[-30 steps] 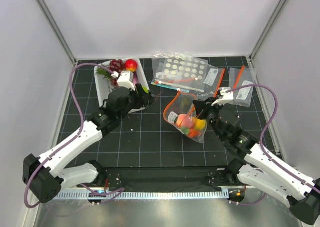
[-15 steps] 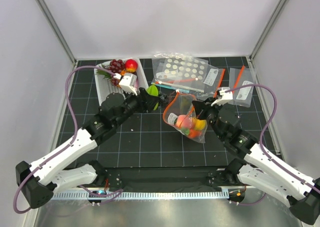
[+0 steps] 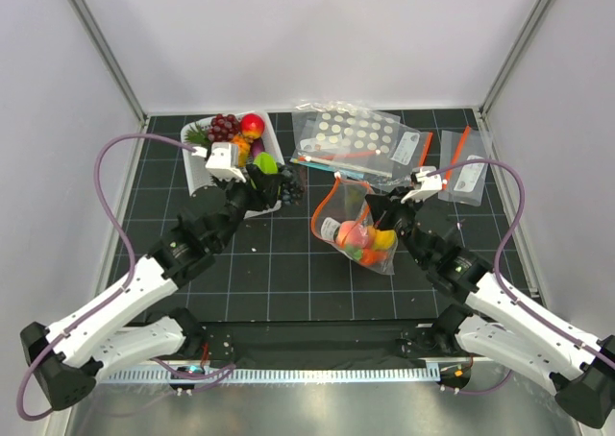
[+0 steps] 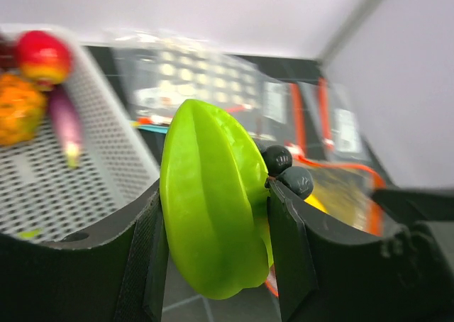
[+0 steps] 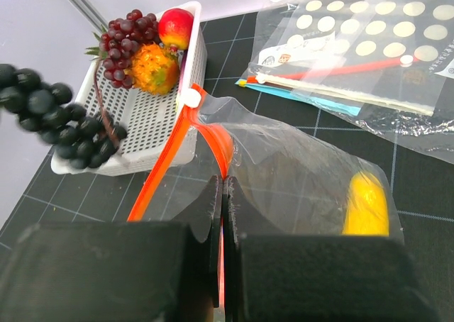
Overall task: Place the food in the zip-top bag and seal the zipper
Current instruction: Place the fake vegetable in the bin, then pick up the fake fruit from the bin.
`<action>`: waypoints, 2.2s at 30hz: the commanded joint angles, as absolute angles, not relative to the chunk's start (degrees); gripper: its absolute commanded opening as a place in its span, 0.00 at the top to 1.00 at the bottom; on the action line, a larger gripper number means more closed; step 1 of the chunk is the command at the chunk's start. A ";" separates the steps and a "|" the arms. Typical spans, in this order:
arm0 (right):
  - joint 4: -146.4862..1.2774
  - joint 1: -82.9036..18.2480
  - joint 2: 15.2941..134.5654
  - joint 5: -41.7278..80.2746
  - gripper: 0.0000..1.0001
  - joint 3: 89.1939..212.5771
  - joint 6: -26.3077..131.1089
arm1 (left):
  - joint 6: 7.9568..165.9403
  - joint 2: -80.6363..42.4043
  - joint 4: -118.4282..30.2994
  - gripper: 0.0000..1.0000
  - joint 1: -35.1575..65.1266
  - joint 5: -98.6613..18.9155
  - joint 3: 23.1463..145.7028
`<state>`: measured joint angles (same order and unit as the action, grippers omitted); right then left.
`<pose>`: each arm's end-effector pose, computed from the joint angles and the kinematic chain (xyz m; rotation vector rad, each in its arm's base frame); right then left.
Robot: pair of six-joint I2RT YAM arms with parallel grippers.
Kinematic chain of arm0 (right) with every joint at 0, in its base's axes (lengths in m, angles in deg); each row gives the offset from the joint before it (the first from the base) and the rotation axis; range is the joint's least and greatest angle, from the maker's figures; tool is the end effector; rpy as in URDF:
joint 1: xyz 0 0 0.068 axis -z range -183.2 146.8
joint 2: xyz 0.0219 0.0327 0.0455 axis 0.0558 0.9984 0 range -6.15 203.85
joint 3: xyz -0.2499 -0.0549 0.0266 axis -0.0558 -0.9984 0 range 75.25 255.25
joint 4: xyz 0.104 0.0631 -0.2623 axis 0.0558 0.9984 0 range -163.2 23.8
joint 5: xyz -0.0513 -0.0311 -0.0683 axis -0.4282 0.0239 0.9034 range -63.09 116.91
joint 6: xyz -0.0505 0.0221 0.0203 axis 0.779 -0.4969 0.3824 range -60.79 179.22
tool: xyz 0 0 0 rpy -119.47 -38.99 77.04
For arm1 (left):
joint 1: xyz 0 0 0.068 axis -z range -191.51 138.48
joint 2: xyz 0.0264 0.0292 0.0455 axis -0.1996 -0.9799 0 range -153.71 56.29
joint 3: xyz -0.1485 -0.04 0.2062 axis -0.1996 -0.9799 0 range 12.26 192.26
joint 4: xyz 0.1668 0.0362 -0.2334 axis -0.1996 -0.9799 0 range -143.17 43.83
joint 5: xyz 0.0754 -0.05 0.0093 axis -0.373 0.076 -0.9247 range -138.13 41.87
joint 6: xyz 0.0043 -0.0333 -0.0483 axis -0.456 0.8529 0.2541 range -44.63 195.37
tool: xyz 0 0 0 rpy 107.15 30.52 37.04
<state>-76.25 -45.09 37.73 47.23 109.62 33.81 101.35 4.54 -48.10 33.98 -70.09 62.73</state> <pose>0.1849 0.1459 0.2863 0.0253 1.7103 0.5838 0.1905 -0.1713 0.3557 -0.0185 1.6619 -0.6453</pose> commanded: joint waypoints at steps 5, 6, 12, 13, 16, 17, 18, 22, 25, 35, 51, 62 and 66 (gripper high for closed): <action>-79.09 -45.12 37.18 47.66 0.99 110.41 33.73 | 98.31 -2.15 -45.99 0.61 29.27 -86.79 63.85; -79.00 -45.12 37.18 47.66 0.99 110.41 33.73 | 98.66 -3.11 -45.99 0.61 27.96 -87.50 63.85; -79.00 -45.12 36.74 47.74 0.99 110.23 33.73 | 103.58 -10.59 -51.87 0.59 21.36 -85.32 66.83; -79.00 -45.12 36.74 47.74 0.99 110.23 33.73 | 103.84 -11.46 -53.01 0.57 21.27 -85.14 67.36; -79.00 -45.12 36.83 47.83 0.99 110.32 33.73 | 104.55 -14.98 -55.47 0.50 21.09 -85.31 68.94; -79.00 -45.12 36.91 47.83 0.99 110.32 33.73 | 105.42 -16.03 -56.18 0.50 20.74 -85.22 69.47; -79.00 -45.12 36.83 47.83 0.99 110.23 33.73 | 105.78 -18.74 -56.62 0.50 20.48 -84.79 70.34; -79.00 -45.12 36.92 47.83 0.99 110.32 33.73 | 108.67 -26.14 -61.88 0.52 18.20 -78.31 74.03; -79.00 -45.12 36.92 47.92 0.99 110.32 33.73 | 109.21 -30.45 -64.79 0.49 17.75 -76.18 77.02; -78.82 -45.12 36.65 47.83 0.99 110.14 33.73 | 109.56 -31.78 -66.03 0.34 17.75 -70.90 77.74; -78.74 -45.12 36.48 47.92 0.99 110.23 33.73 | 110.53 -35.20 -68.14 0.24 14.33 -68.88 79.31; -78.56 -45.12 36.13 47.92 0.99 110.23 33.73 | 110.17 -44.51 -68.76 0.29 9.58 -59.48 83.35; -78.47 -45.12 35.77 47.83 0.99 110.23 33.73 | 110.44 -46.80 -70.07 0.53 9.58 -57.27 84.85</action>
